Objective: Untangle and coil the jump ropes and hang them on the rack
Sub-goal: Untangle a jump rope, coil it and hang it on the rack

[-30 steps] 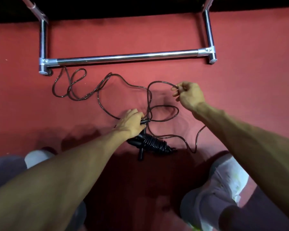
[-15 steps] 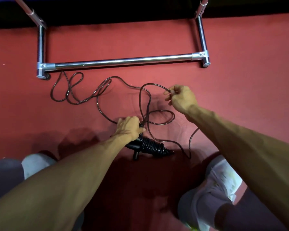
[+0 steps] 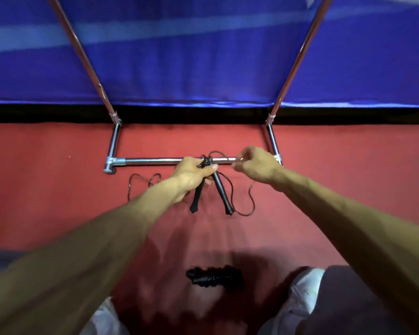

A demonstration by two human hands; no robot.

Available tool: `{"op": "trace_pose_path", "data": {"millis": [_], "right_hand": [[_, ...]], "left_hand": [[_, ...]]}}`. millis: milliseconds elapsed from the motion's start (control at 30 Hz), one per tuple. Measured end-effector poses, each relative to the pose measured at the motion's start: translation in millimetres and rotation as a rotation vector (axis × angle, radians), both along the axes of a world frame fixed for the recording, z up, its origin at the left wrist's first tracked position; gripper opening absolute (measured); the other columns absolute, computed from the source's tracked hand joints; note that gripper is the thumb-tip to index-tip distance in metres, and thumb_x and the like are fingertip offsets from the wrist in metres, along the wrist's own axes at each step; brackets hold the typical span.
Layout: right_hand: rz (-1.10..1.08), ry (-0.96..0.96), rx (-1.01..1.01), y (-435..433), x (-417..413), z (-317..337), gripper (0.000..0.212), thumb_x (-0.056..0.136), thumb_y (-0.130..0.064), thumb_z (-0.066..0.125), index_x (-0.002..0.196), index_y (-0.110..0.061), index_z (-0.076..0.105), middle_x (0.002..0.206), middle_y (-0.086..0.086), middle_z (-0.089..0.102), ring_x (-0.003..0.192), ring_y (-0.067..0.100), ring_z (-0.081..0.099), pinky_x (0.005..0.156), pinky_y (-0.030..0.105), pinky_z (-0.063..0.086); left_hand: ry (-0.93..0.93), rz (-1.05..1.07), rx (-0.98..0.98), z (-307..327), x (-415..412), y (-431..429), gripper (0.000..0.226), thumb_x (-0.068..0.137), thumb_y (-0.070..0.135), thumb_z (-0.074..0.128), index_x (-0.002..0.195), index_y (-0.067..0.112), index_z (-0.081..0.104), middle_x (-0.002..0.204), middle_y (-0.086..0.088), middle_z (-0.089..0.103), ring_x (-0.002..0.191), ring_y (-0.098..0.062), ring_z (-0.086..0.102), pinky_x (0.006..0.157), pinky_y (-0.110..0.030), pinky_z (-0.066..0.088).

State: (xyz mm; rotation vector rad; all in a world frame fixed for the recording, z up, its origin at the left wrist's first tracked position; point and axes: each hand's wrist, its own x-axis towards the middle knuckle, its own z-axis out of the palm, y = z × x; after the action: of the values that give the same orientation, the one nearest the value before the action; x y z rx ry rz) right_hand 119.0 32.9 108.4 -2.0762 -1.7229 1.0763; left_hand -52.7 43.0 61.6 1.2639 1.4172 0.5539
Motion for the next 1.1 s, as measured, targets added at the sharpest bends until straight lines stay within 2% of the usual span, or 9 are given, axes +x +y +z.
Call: {"op": "trace_pose_path", "data": {"millis": [67,200,400,533,633,800,900,1000,1100], "right_hand": [[0.164,0.131,-0.141,-8.2,-13.3,30.9,0.011,0.088,-0.025,0.066,0.086,-0.015,0.061,0.095,0.011,0.068,0.079,0.02,0.06,0.072,0.033,0.046],[0.33,0.157,-0.138,-20.3,-40.6,77.3,0.028,0.086,-0.035,0.068,0.099,-0.013,0.055,0.089,0.008,0.066,0.075,0.021,0.06,0.074,0.039,0.052],[0.261,0.031,0.192,-21.3,-55.8,110.4,0.037,0.08,-0.036,0.074,0.103,-0.014,0.055,0.089,0.004,0.068,0.073,0.019,0.065,0.065,0.029,0.053],[0.228,0.084,0.23,-16.6,-57.7,118.3,0.011,0.091,-0.024,0.063,0.094,-0.015,0.057,0.076,0.0,0.068,0.057,0.017,0.065,0.059,0.028,0.054],[0.14,0.356,0.125,-13.6,-57.6,127.0,0.009,0.098,-0.017,0.052,0.095,-0.01,0.055,0.069,0.003,0.062,0.043,0.015,0.059,0.048,0.028,0.052],[0.105,0.553,0.018,-15.7,-57.1,136.4,0.011,0.099,-0.016,0.051,0.093,-0.007,0.05,0.069,0.003,0.056,0.041,0.013,0.056,0.047,0.028,0.052],[0.118,0.598,0.023,-21.7,-59.2,138.5,0.011,0.098,-0.014,0.052,0.089,-0.008,0.05,0.063,0.001,0.056,0.04,0.011,0.055,0.046,0.026,0.051],[0.201,0.616,0.037,-32.9,-68.7,139.6,0.017,0.099,-0.014,0.051,0.083,-0.008,0.049,0.052,-0.004,0.056,0.041,0.012,0.056,0.048,0.026,0.051],[0.274,0.644,0.073,-44.4,-77.2,142.0,0.014,0.098,-0.011,0.051,0.084,-0.011,0.051,0.067,0.004,0.058,0.048,0.015,0.061,0.05,0.027,0.054]], "left_hand": [[-0.118,0.063,0.001,32.0,-2.8,1.3,0.016,0.093,0.019,0.065,0.082,0.008,0.066,0.073,-0.005,0.072,0.061,-0.017,0.07,0.073,-0.031,0.058],[-0.289,0.232,-0.06,94.8,-9.9,-2.6,0.016,0.092,0.015,0.065,0.08,0.006,0.061,0.074,-0.011,0.065,0.052,-0.015,0.066,0.049,-0.025,0.056],[-0.463,0.31,-0.073,158.5,-16.2,-2.6,0.019,0.09,0.01,0.067,0.102,-0.003,0.062,0.096,-0.019,0.067,0.08,-0.027,0.069,0.068,-0.039,0.059],[-0.257,0.212,0.025,168.4,-25.4,2.5,0.028,0.094,0.026,0.064,0.106,0.001,0.064,0.098,-0.014,0.069,0.087,-0.026,0.066,0.091,-0.043,0.055],[0.199,0.142,0.132,161.8,-38.6,9.2,0.052,0.094,0.054,0.05,0.108,0.008,0.068,0.1,-0.007,0.067,0.095,-0.026,0.063,0.094,-0.044,0.05],[0.527,-0.018,0.267,176.1,-50.9,6.5,0.054,0.096,0.061,0.035,0.096,0.015,0.064,0.088,-0.002,0.065,0.082,-0.023,0.064,0.082,-0.035,0.049],[0.349,-0.058,0.278,187.5,-51.1,-4.6,0.052,0.096,0.062,0.034,0.099,0.024,0.068,0.097,0.002,0.07,0.085,-0.016,0.067,0.088,-0.035,0.049],[0.146,-0.019,0.245,189.5,-45.2,-16.2,0.051,0.093,0.062,0.043,0.088,0.02,0.071,0.084,0.004,0.071,0.08,-0.014,0.069,0.083,-0.032,0.049],[0.127,-0.012,0.335,186.4,-40.2,-22.1,0.044,0.088,0.052,0.062,0.083,0.009,0.069,0.07,0.002,0.067,0.071,-0.015,0.061,0.08,-0.036,0.05]]}}
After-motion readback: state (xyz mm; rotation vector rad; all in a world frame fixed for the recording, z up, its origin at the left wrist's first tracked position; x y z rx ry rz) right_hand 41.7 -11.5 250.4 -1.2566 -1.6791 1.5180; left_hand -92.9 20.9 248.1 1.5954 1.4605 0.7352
